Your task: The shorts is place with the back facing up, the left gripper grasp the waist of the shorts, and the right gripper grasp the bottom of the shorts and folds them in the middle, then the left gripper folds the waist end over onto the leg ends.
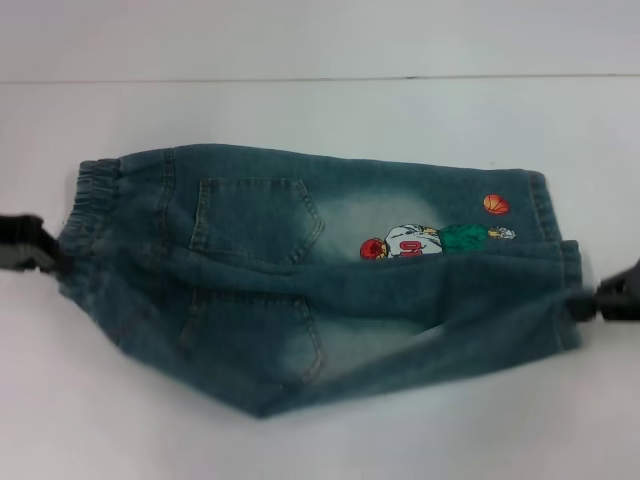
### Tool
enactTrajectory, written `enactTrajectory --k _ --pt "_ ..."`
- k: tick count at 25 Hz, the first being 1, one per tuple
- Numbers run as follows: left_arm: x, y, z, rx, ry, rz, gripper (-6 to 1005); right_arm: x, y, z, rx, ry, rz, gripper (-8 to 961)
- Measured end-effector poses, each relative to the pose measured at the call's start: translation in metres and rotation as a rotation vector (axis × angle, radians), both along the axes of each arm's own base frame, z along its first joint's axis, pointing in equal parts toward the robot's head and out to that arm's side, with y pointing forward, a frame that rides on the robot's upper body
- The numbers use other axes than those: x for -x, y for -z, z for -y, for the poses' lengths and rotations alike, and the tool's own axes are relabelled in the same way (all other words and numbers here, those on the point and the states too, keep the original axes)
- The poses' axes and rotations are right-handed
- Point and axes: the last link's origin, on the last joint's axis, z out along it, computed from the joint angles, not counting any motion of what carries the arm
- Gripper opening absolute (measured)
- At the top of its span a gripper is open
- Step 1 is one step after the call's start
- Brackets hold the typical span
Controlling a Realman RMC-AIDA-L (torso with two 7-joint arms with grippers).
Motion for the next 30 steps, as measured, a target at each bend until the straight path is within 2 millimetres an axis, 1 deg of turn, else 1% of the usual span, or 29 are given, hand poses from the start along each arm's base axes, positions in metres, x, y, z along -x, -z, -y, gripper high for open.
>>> enactTrajectory --k 5,11,15,19,23,30 --pt "0.005 -0.005 -0.012 -0.143 -0.021 0.059 156 -0.014 0.005 -0.001 -0.162 0.088 -0.099 29" --pt "0.012 0.005 -0.023 -0.253 -0.04 0.118 164 -0.029 0.017 -0.003 -0.358 0.157 -0.168 29" --pt "0.013 0.009 -0.029 -0.304 -0.041 0.143 169 -0.036 0.027 -0.007 -0.48 0.187 -0.177 29" --pt "0.012 0.01 -0.034 -0.363 -0.04 0.18 174 -0.038 0.036 -0.011 -0.562 0.197 -0.174 29" --pt "0.011 0.011 -0.038 -0.409 -0.04 0.205 179 -0.038 0.037 -0.017 -0.646 0.208 -0.19 30" --pt "0.013 0.019 -0.044 -0.466 -0.031 0.186 187 -0.036 0.045 -0.03 -0.735 0.22 -0.182 30"
